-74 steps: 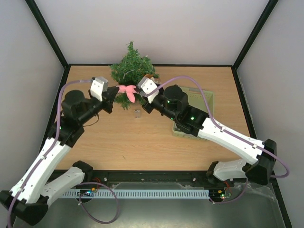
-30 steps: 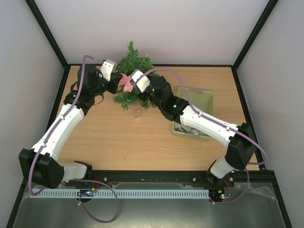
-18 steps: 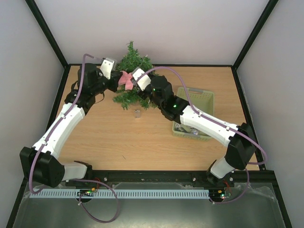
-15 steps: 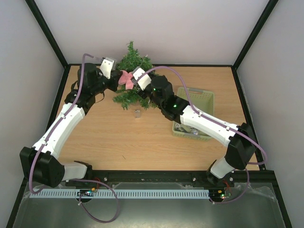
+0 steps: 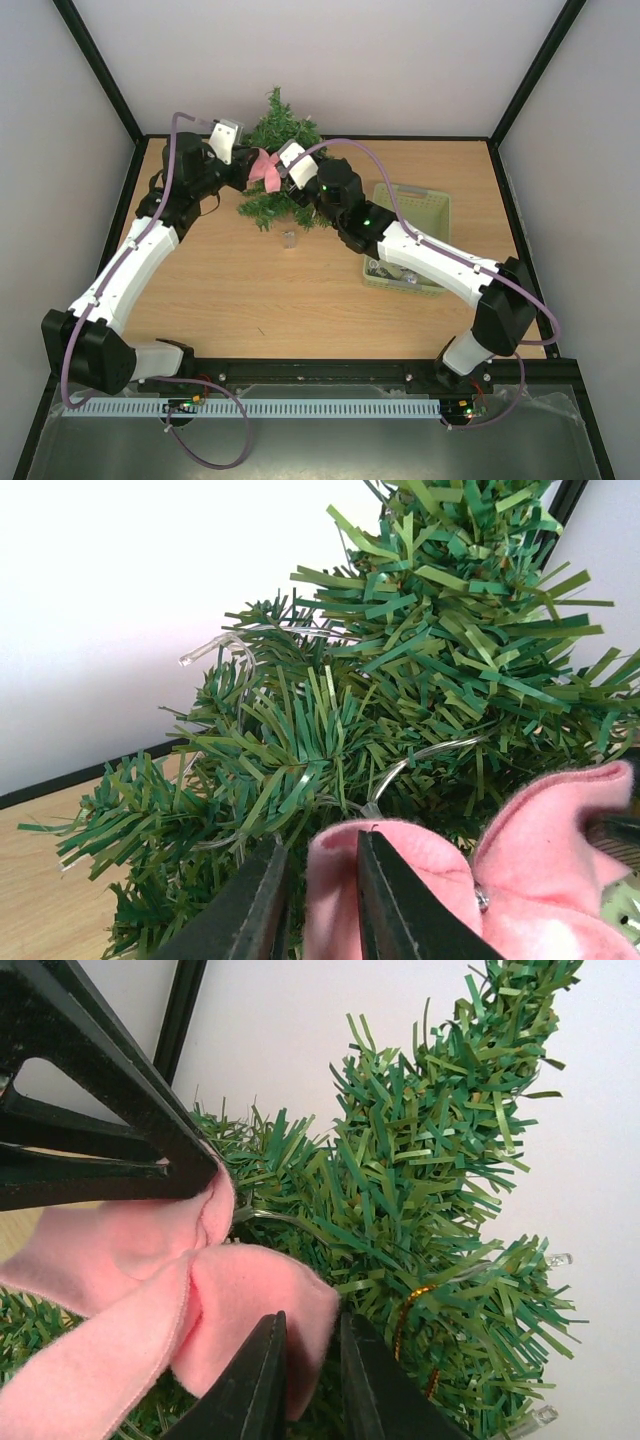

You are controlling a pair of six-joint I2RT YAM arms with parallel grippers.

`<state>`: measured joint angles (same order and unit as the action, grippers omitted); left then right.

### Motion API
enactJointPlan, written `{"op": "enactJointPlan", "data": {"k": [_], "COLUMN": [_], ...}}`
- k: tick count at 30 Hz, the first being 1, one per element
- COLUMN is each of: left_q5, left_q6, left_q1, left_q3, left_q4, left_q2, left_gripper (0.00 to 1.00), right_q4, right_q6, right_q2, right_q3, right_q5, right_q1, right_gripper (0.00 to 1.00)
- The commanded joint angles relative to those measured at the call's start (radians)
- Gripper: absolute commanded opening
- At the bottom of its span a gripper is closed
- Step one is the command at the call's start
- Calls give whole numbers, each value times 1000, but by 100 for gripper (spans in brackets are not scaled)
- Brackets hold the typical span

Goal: Decorate the small christmas tree
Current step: Place the decoration item on the Christmas tree.

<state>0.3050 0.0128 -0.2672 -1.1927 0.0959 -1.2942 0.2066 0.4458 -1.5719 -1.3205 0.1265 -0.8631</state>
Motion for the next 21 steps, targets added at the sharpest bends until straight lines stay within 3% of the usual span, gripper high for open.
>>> {"op": "enactJointPlan", "data": {"k": [1, 5, 13, 21], "left_q5": [-18, -18, -38, -95], "left_q6": [11, 26, 53, 101], "left_q1": [7, 6, 6, 6], "left_q3": [2, 4, 6, 16], "left_q4": [-25, -25, -13, 29], "left_q2": [33, 47, 78, 157], "left_gripper": [24, 28, 32, 35], "right_q4": [-18, -47, -73, -113], "right_q6": [-16, -19, -42, -60], "right_q2": [47, 69, 84, 98], "right_q3": [6, 7, 9, 15], "right_q5": [-20, -14, -22, -55], "right_q1": [6, 6, 6, 6], "right_gripper": [17, 22, 25, 18]}}
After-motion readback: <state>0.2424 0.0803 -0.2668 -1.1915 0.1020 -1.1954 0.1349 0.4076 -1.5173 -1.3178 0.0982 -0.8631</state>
